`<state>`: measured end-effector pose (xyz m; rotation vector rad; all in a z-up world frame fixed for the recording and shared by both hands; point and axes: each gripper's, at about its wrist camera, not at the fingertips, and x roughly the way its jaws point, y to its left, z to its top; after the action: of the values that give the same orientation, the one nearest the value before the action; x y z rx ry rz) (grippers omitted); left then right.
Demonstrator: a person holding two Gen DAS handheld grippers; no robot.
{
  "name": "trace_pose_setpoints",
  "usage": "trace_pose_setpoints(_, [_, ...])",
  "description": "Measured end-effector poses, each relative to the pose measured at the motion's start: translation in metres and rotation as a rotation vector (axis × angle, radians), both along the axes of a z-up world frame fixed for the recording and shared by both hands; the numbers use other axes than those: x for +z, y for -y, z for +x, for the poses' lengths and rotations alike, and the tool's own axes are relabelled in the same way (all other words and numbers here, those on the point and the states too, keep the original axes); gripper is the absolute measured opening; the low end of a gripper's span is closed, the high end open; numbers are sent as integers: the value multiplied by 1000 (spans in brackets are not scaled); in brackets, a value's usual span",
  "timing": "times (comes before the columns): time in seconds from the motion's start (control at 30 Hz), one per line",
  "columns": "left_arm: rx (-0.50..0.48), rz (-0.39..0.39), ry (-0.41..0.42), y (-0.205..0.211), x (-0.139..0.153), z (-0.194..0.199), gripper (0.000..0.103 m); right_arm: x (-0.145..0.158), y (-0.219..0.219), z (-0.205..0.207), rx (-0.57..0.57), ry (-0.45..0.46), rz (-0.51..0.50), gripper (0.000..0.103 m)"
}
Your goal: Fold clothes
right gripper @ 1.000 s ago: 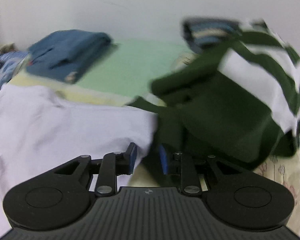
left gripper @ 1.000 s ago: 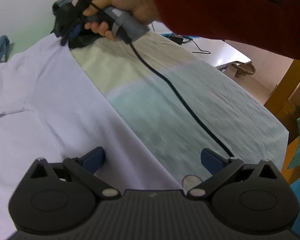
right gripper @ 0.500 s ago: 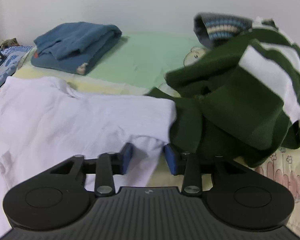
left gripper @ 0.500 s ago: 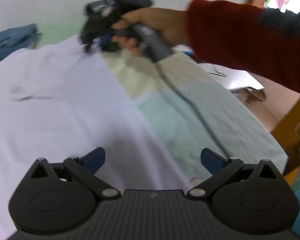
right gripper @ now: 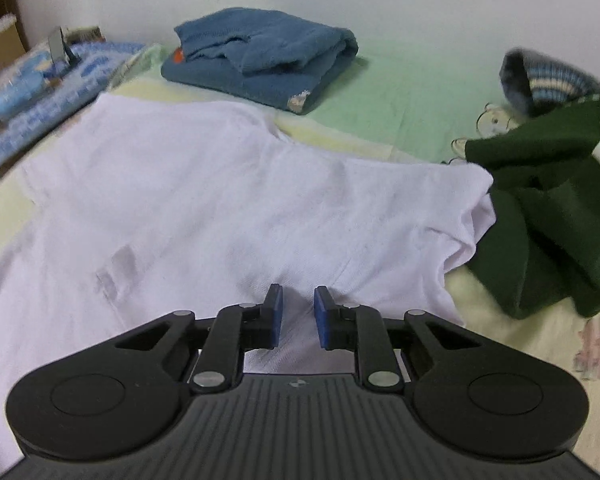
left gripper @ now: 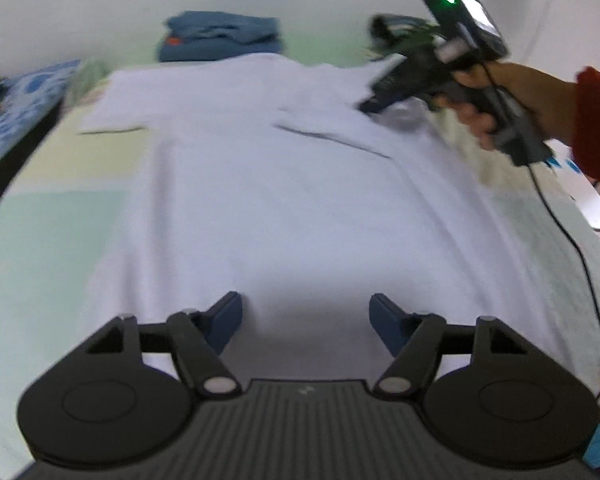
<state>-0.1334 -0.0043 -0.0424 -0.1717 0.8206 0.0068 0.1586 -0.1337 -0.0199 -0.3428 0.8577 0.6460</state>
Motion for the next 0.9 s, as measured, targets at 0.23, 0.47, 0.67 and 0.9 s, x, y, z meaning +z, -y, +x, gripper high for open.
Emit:
trace_pose_setpoints(0.23, [-16, 47, 18, -25, 8, 16, 70, 39, -42, -6, -13, 34, -30, 19])
trace_pose_setpoints(0.47, [208, 11, 64, -108, 37, 88, 80, 93, -148, -2, 175, 63, -42, 27])
trace_pose_setpoints(0.67, [342, 42, 21, -158, 14, 137, 73, 108, -223, 34, 150, 12, 12, 33])
trace_pose_setpoints(0.9, [334, 104, 30, -178, -4, 160, 86, 66, -282, 45, 82, -48, 17, 33])
